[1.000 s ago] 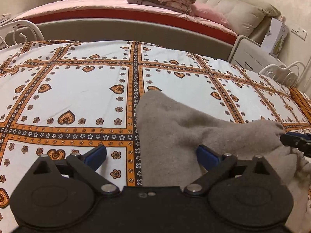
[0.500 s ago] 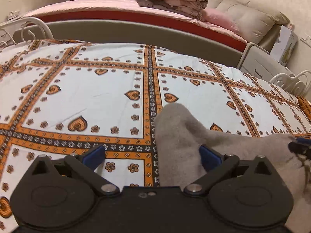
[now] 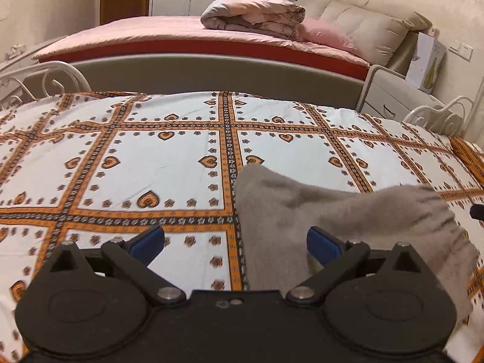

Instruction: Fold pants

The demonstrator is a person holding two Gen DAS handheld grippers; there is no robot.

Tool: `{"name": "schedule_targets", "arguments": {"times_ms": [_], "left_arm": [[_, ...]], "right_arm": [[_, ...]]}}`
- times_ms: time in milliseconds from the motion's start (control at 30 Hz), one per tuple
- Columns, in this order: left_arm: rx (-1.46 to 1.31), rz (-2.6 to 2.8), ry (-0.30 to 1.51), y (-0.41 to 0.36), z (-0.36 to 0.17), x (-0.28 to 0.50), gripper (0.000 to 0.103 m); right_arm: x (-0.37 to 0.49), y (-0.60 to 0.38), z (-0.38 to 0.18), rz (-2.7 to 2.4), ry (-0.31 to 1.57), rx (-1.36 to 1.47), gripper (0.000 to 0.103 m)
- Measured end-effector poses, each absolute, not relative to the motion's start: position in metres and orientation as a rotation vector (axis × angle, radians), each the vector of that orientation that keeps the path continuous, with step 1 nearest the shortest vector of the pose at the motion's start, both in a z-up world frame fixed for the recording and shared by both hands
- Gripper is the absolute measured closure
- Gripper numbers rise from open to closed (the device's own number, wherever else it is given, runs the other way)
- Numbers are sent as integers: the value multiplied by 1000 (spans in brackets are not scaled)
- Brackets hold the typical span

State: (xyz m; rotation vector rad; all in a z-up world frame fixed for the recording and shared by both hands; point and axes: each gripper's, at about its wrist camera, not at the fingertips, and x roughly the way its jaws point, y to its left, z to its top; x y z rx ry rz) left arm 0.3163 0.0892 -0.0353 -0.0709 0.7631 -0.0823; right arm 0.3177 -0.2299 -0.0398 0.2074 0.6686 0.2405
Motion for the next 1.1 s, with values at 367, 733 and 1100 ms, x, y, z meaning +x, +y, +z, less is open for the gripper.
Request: {"name": "schedule_targets", "arguments": {"times_ms": [367, 733, 1100], "left_arm": [[-76, -132, 824, 91, -31, 262, 7], [-61, -134, 939, 99, -50, 239, 5], [-46, -142, 915, 104, -43, 229, 6]], "right_arm": [[252, -233, -40, 321, 695, 199, 31], [261, -241, -49, 386, 754, 478, 31], [261, -246, -55, 348, 801, 485, 31]]}}
